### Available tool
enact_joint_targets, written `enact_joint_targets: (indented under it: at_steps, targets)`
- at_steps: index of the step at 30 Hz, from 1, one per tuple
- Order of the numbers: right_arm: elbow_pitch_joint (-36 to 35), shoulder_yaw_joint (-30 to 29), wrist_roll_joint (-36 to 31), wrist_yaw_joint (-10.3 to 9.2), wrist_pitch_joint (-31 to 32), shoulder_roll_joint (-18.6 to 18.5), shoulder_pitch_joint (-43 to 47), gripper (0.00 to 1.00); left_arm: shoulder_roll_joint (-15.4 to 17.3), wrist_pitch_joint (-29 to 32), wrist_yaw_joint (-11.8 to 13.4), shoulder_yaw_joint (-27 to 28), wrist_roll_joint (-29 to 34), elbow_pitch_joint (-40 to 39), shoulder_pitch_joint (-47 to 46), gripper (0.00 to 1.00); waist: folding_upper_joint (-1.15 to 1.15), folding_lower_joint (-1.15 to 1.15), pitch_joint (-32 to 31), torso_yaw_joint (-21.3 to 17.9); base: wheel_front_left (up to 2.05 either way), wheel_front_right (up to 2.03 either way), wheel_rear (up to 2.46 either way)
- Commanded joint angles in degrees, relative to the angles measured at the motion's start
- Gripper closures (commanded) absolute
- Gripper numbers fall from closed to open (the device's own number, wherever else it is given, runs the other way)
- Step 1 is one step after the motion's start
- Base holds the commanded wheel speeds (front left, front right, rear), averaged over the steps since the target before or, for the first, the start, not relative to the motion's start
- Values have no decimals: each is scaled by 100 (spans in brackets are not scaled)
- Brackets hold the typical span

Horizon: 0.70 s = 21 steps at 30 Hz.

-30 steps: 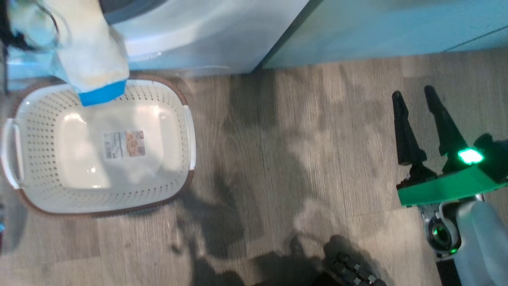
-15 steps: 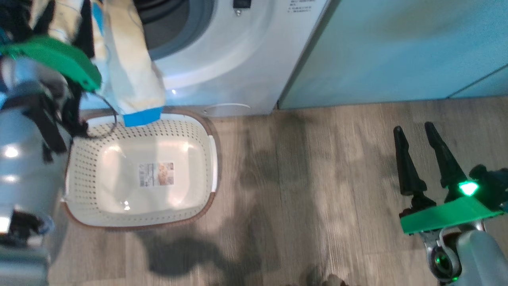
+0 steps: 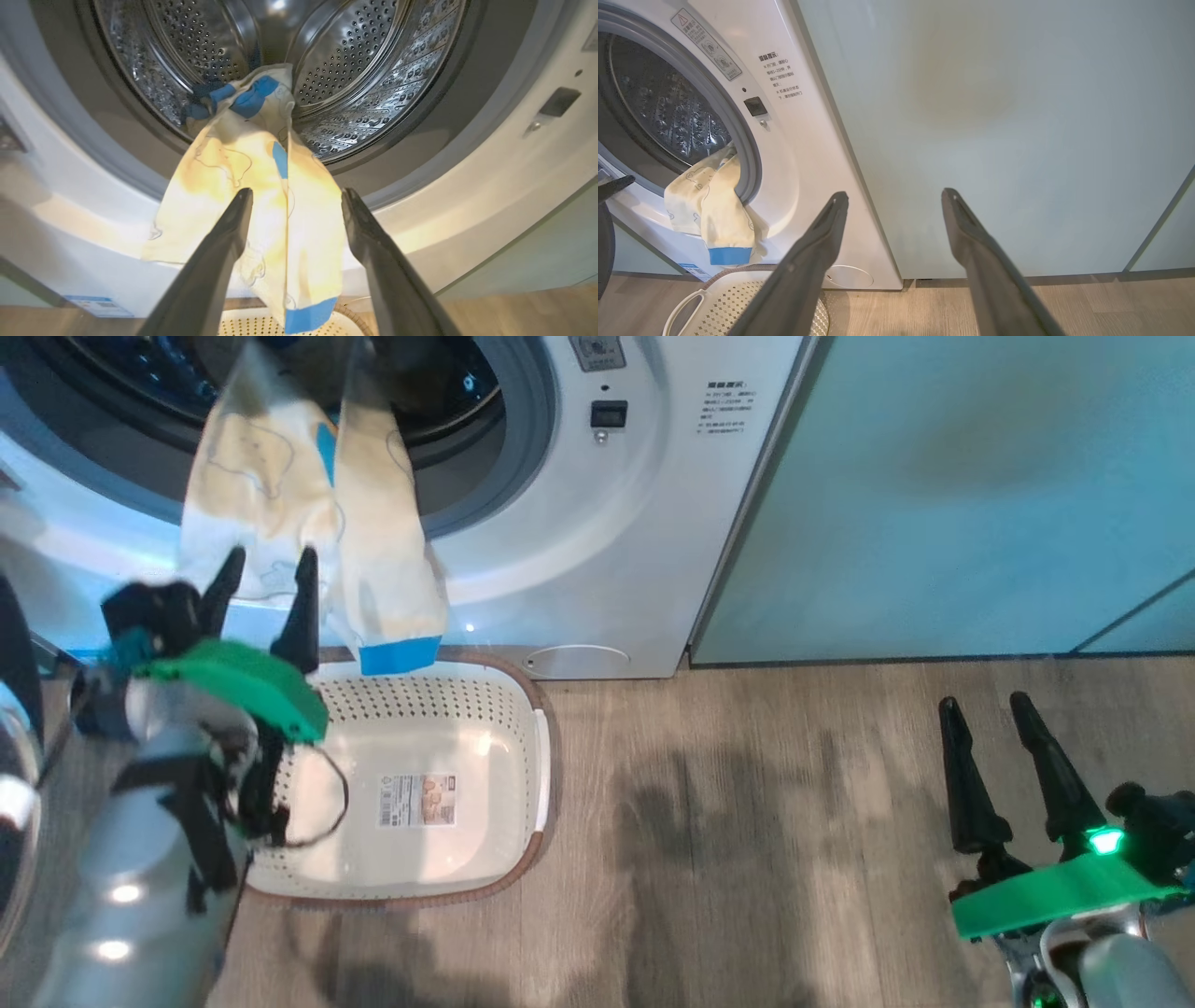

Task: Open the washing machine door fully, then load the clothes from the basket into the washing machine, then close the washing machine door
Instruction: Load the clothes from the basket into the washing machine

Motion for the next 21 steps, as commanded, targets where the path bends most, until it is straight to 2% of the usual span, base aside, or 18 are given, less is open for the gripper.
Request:
enact_joint_targets:
  at_steps: [1, 8, 21]
  targets:
    - [-179, 75, -14, 22, -54, -124, -5, 0, 183, -30, 55, 243, 61, -256, 1, 0, -1, 1, -35, 28, 0, 0, 0]
    - [-194, 69, 6, 22, -54, -129, 62, 0, 29, -30, 288, 765, 172, -1123, 1051, 0, -1, 1, -115, 50, 0, 0, 0]
    - [-173, 71, 36, 22, -54, -119, 125, 0, -344, -30, 385, 1098, 515, -1721, 1949, 0, -1, 1, -197, 60, 0, 0, 0]
